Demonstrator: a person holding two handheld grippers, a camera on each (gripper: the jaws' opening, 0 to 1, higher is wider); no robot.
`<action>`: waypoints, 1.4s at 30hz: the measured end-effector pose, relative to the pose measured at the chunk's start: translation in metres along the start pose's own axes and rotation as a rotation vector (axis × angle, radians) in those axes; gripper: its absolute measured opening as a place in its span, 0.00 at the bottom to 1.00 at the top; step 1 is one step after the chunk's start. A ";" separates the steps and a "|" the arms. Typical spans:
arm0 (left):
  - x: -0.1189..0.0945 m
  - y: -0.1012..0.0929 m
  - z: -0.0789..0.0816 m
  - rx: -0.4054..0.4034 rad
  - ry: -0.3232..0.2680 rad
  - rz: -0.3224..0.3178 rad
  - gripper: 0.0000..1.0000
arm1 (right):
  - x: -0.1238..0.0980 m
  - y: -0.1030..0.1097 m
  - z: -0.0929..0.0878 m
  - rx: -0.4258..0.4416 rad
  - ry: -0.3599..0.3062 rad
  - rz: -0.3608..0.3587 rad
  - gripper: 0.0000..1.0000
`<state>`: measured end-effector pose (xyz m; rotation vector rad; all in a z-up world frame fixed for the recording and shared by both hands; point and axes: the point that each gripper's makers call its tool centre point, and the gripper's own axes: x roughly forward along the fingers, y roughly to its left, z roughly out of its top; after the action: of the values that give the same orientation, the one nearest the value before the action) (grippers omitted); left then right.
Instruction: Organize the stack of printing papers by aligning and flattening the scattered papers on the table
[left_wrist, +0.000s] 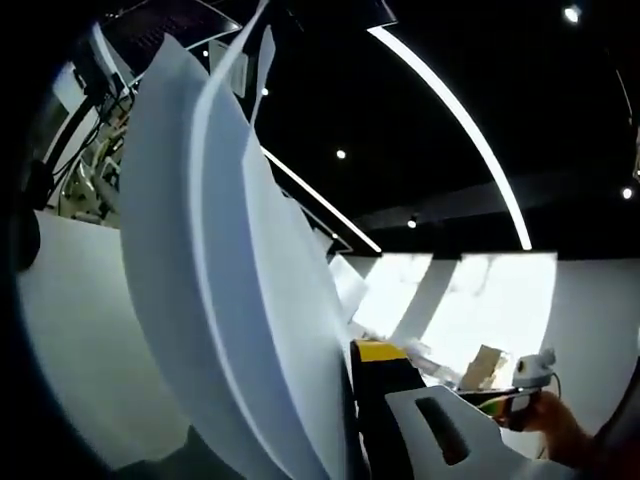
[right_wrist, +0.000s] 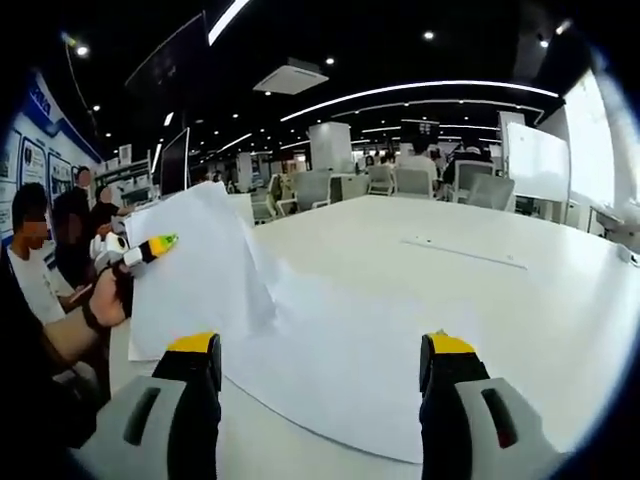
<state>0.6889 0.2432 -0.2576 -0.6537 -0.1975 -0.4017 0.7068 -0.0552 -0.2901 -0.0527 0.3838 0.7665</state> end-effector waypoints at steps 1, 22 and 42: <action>0.000 0.000 0.000 0.000 0.000 0.000 0.10 | -0.001 0.000 0.000 0.000 0.001 -0.002 0.77; 0.000 0.001 0.001 -0.002 0.000 -0.001 0.10 | -0.008 -0.007 -0.013 0.006 0.017 -0.037 0.77; -0.001 -0.001 0.000 -0.005 -0.002 0.000 0.10 | -0.013 -0.013 -0.020 0.007 0.031 -0.060 0.77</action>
<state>0.6878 0.2431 -0.2572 -0.6588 -0.1986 -0.4019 0.7004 -0.0773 -0.3053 -0.0690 0.4129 0.7054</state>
